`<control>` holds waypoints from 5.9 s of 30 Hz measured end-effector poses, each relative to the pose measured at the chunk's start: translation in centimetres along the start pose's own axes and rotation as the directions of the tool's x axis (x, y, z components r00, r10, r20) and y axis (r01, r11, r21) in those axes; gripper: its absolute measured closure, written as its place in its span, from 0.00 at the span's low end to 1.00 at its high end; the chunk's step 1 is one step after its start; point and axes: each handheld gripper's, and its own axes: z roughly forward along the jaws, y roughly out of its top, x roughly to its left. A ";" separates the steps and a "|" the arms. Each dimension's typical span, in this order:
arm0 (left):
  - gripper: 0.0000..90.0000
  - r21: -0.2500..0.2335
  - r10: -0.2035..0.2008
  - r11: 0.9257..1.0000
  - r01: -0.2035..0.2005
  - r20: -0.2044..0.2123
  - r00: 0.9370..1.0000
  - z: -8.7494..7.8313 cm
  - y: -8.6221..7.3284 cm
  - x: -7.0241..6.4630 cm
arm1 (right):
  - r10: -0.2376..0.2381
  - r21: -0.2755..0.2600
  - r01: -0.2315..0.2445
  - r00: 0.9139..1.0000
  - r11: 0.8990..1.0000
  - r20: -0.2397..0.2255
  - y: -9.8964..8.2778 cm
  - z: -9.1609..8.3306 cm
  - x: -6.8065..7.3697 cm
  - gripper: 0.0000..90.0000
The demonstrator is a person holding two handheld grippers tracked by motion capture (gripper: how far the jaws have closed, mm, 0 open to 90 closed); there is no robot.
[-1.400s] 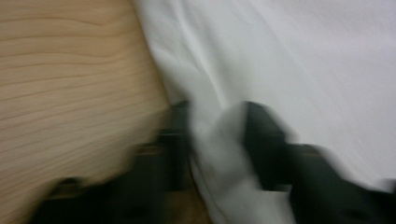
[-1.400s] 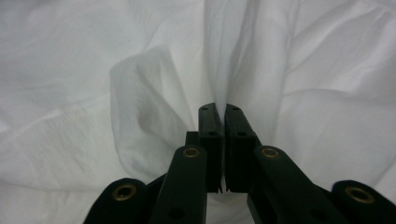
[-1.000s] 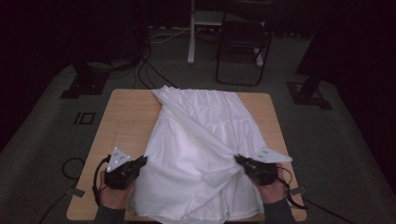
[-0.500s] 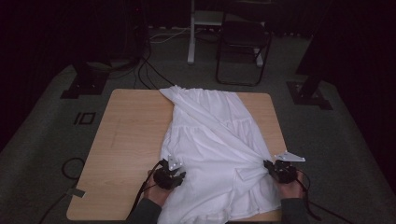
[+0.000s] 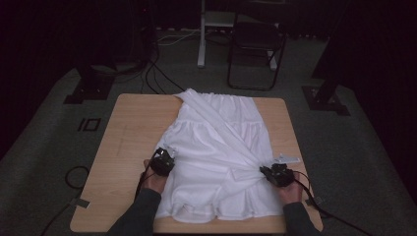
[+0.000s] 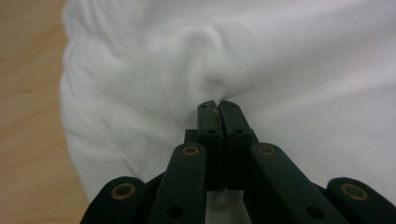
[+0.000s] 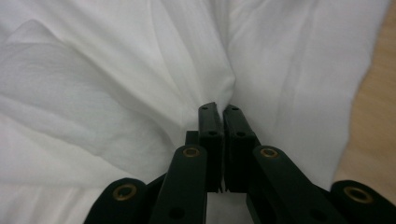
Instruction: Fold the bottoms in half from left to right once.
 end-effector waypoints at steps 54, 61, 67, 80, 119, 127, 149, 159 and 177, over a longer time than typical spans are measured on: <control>0.97 -0.019 -0.209 0.975 0.221 0.263 0.942 -9.0 -10.7 2.7 | -0.099 -0.017 0.098 0.989 0.995 -0.112 -6.5 -9.0 3.0 0.97; 0.58 -0.130 -0.207 0.961 0.245 0.256 0.944 -9.3 -9.5 3.8 | -0.076 -0.067 0.067 0.987 0.996 -0.141 -6.5 -9.6 2.3 0.46; 0.49 -0.147 -0.213 0.956 0.253 0.245 0.946 -7.0 -5.7 5.7 | -0.063 -0.192 0.041 0.992 0.981 -0.108 -2.6 -9.2 1.6 0.46; 0.48 0.003 -0.263 0.964 0.267 0.186 0.947 1.4 -0.2 6.8 | -0.088 -0.118 0.081 0.994 0.990 -0.058 8.0 2.8 1.9 0.46; 0.99 -0.029 -0.099 0.994 0.109 0.244 0.965 -7.9 -9.8 0.3 | 0.043 0.023 -0.043 0.999 0.999 0.034 -1.5 -1.6 1.6 0.99; 0.67 -0.123 -0.194 0.964 0.236 0.281 0.940 -8.5 -9.7 2.0 | 0.031 0.051 -0.030 0.999 0.998 -0.029 -0.7 -2.8 1.8 0.56; 0.99 -0.071 -0.126 0.987 0.144 0.218 0.968 -2.4 -4.2 1.8 | -0.034 -0.082 0.042 0.995 0.996 0.093 9.4 2.5 0.3 0.99; 0.55 -0.126 -0.158 0.973 0.194 0.250 0.955 -3.2 -1.9 1.6 | 0.151 -0.068 -0.144 0.981 0.987 0.123 6.3 3.5 -4.8 0.93; 0.44 -0.027 -0.254 0.963 0.269 0.257 0.933 3.1 3.2 2.7 | 0.101 -0.111 -0.102 0.995 0.988 -0.022 8.7 4.9 -3.2 0.55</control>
